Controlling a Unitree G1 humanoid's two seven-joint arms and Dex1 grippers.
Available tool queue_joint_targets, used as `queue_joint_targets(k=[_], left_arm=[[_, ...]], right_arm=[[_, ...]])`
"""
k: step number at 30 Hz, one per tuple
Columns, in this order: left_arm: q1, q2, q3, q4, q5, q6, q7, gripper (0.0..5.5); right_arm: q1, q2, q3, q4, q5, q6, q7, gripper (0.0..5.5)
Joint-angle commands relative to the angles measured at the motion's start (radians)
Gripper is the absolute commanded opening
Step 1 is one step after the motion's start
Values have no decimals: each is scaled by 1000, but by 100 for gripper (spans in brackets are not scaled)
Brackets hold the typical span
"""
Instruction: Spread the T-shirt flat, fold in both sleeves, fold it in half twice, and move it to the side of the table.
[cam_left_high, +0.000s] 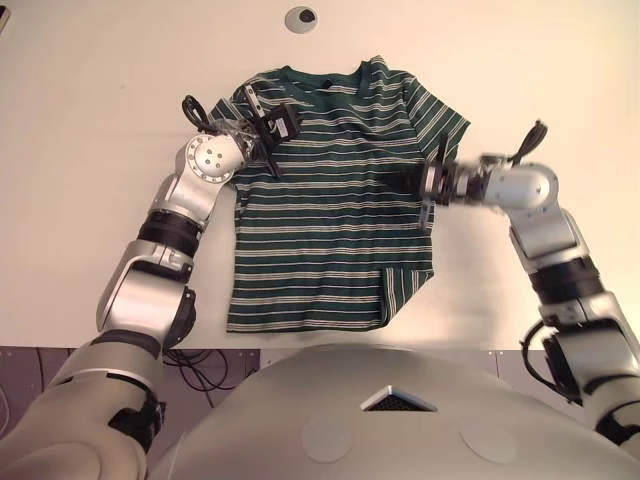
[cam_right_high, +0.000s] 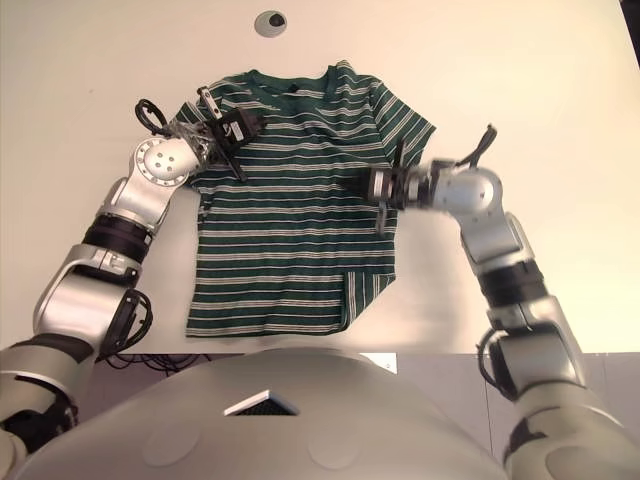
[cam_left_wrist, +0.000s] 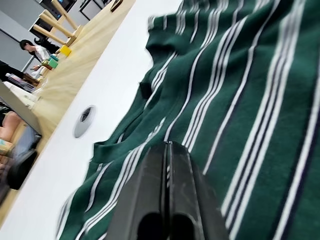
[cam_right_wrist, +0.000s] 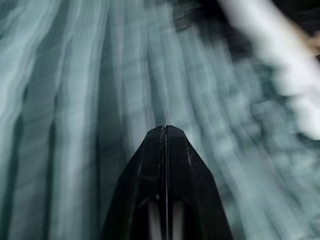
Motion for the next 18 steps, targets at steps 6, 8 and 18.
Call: queue_joint_targets(k=[6,8,18], left_arm=[[-26,-30,-14,198,41,-30,-24,3],[-31,-33,-9,211,41,-28,-22,3],[-50,-43,16,272,34,-14,-14,3]], right_arm=[[177,-171,25,-240,114,198,185,0],[231,-222,34,-308,140,232,219,0],[456,-425,-106,-587,283,282,255,0]])
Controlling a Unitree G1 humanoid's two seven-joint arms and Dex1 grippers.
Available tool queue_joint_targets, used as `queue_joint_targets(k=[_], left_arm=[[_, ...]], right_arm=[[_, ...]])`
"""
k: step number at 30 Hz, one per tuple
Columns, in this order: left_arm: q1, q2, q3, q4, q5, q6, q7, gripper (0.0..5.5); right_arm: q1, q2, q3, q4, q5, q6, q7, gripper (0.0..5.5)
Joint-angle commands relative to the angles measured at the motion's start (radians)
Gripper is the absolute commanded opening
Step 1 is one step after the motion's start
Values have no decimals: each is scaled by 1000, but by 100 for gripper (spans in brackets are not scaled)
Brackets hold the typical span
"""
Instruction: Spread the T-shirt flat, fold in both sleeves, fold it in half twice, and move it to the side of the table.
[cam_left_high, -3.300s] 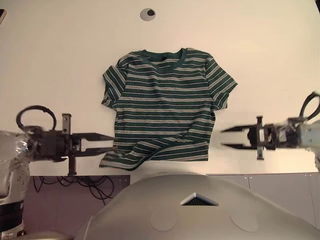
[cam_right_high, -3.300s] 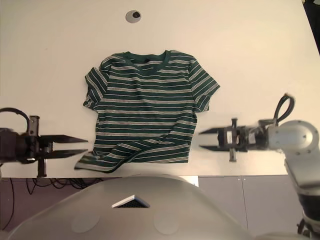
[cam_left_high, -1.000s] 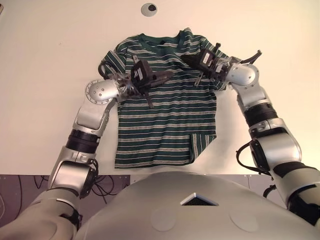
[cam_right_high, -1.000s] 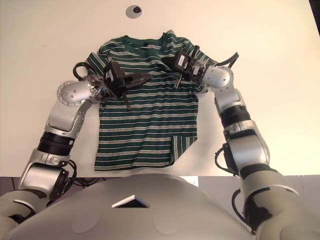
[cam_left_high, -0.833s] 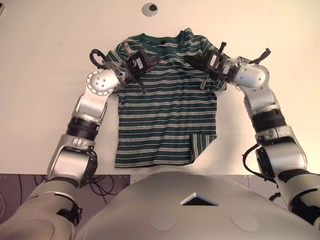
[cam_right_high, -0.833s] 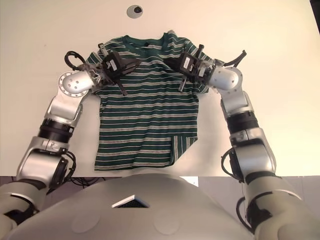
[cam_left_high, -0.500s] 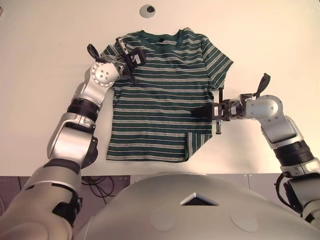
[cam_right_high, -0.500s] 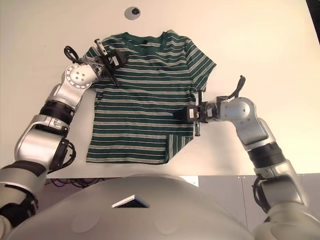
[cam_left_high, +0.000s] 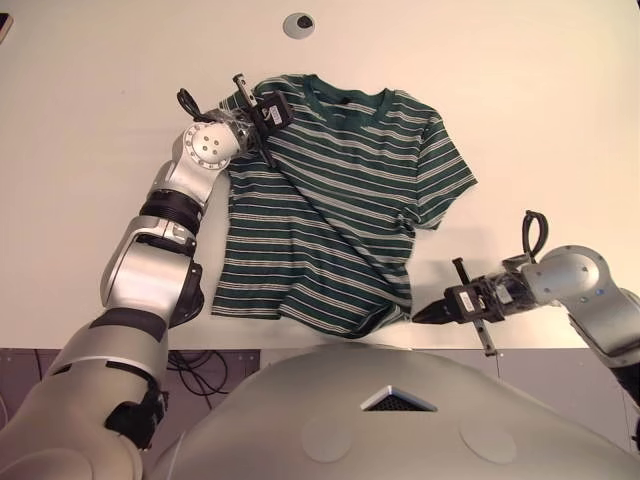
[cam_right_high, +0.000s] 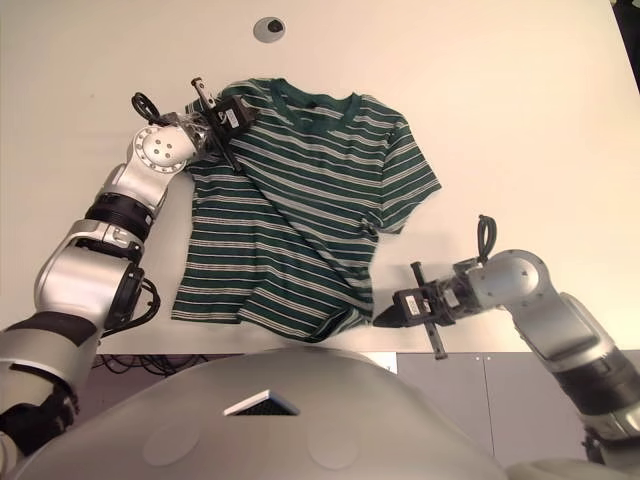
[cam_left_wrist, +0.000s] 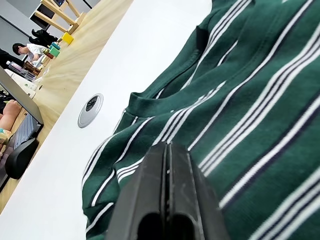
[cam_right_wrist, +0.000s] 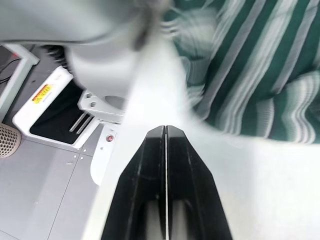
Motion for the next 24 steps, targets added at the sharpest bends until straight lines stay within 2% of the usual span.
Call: queue_joint_targets(k=[1,7,9,13,18,22,24], left_arm=[[33,-4,-8,57,26,39,-3,3],[40,-13,26,35,-19,8,-53,3],[72,-20,84,-65,-134,-7,-159,3],[166,-2,212,-357,-376,138,-304,3],[257,62,327,-573,-488,327,-287,3],[322,137,414,-603,-527,440,-270,3],[325,166,452,-579,-539,484,-262,32]], right_arm=[[62,-58,-50,-70,17,0,-7,0],[62,-40,-83,-61,3,-21,-49,0],[-62,80,-124,3,4,-25,-174,0],[-353,347,-180,225,22,80,-462,0],[-476,492,-116,507,-101,134,-624,0],[-479,518,-48,617,-180,197,-644,0],[-466,498,-3,651,-237,191,-645,0]])
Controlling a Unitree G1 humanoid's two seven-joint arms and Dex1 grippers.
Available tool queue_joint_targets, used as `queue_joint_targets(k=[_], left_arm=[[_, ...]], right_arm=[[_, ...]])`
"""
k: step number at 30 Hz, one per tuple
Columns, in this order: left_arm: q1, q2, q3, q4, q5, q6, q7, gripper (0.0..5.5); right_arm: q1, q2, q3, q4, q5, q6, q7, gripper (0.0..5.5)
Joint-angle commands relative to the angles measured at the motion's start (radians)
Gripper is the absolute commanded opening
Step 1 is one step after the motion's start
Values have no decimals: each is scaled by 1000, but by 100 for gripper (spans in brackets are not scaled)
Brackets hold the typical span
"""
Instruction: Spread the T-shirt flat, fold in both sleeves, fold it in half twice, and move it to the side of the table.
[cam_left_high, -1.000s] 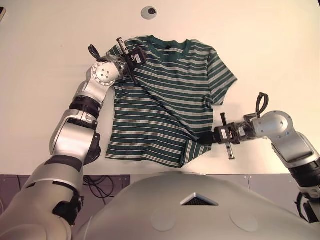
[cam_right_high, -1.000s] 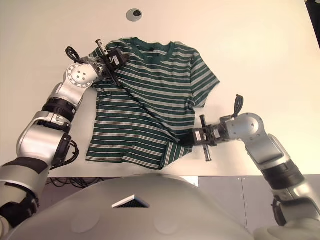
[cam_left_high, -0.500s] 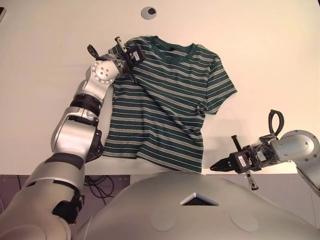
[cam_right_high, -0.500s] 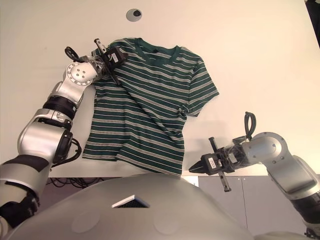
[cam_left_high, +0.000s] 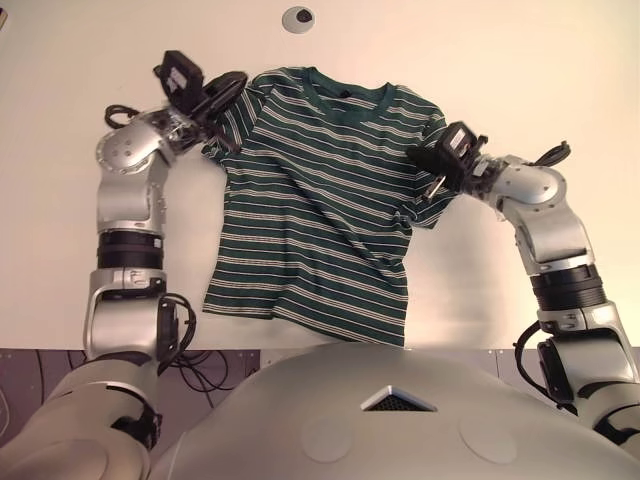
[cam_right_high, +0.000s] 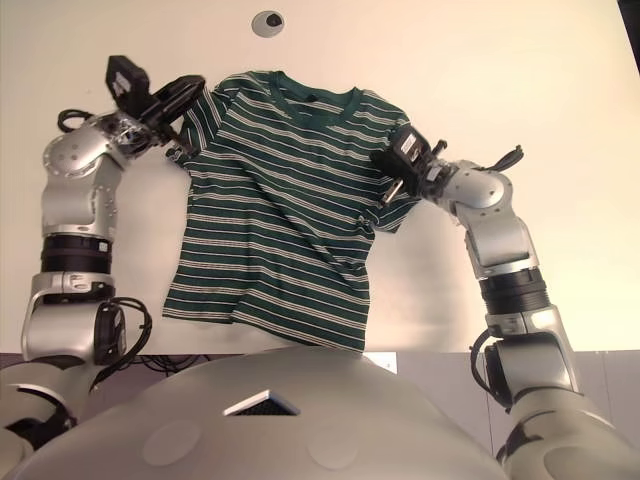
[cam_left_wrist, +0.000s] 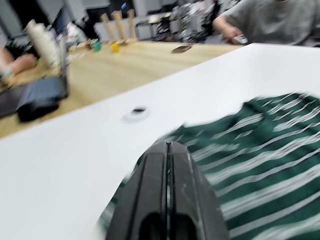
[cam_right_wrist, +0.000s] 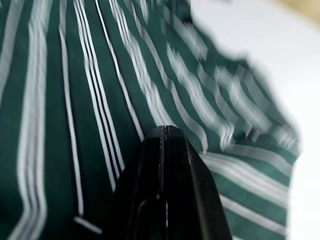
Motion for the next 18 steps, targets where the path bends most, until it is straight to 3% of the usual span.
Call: queue_joint_targets(k=[1,5,12,18], left_arm=[[3,60,60,40,-15,78,16,52],[0,81,35,79,7,118,-13,109],[-9,48,-9,136,26,157,-40,109],[-26,17,-30,180,28,177,-62,109]], right_arm=[[17,-28,81,71,-112,-1,2,0],[17,-80,101,169,-221,-57,-50,0],[-56,-67,65,320,-311,-244,-227,0],[-60,-34,52,254,-353,-401,-328,0]])
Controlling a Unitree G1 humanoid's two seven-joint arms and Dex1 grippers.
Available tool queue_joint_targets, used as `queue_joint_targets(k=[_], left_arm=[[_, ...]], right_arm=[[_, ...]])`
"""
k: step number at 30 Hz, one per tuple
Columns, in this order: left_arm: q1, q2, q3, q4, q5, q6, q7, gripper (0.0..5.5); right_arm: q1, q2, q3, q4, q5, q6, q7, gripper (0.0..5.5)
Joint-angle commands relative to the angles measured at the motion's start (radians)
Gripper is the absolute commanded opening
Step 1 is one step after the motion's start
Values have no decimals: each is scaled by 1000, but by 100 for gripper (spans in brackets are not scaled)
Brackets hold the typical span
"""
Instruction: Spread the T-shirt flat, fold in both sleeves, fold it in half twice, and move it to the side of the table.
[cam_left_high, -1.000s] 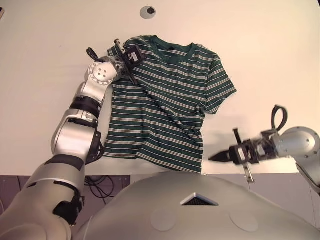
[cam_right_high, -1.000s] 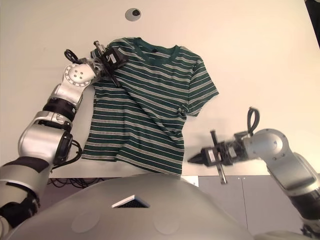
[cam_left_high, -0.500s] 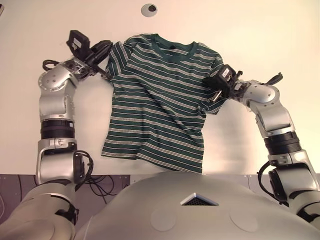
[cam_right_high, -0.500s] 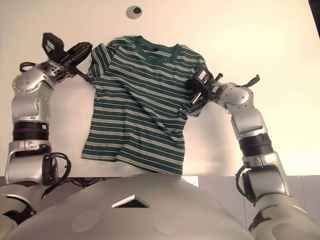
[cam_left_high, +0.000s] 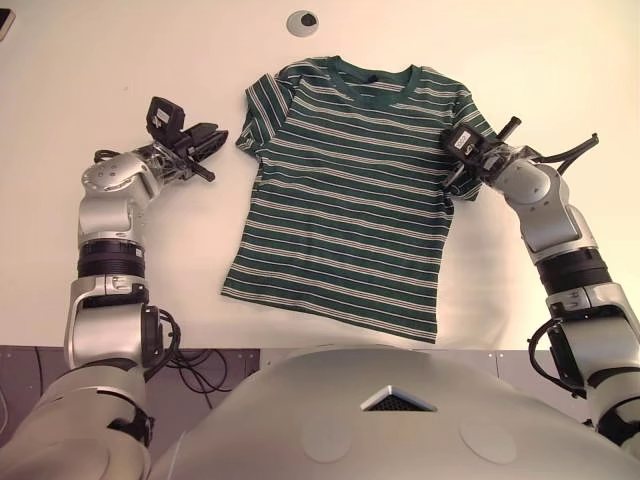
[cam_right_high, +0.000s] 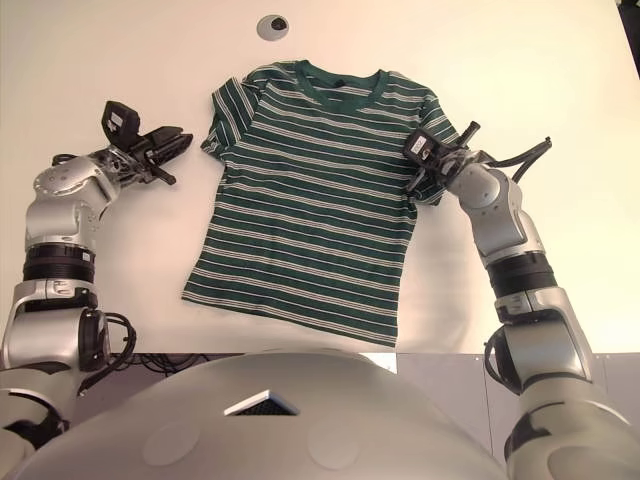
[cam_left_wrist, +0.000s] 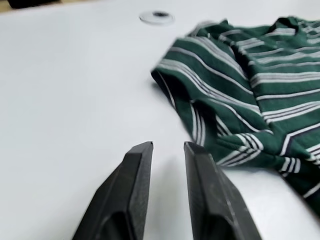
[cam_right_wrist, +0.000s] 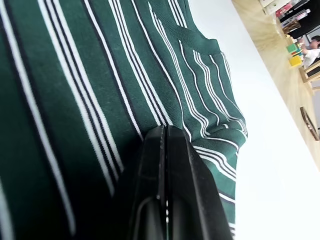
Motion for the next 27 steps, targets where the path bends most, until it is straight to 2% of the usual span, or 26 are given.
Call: queue_joint_targets(k=[1,8,10,14,18,27], left_arm=[[-21,-12,-12,-3,0,27,-28,109],[-29,-33,-19,-32,-9,71,-61,109],[-26,-29,-13,-37,-12,79,-67,109],[-22,-23,-8,-39,-11,79,-73,109],[-25,-20,5,-51,-23,87,-78,109],[-13,-17,-2,-81,-36,152,-97,109]], right_arm=[[36,17,-12,-72,-16,-94,-47,0],[104,52,0,-341,-14,-192,-62,0],[138,62,36,-408,-6,-174,-13,0],[239,68,169,-540,116,-48,208,0],[337,-39,322,-612,97,15,442,0],[416,-295,308,-683,99,79,641,0]])
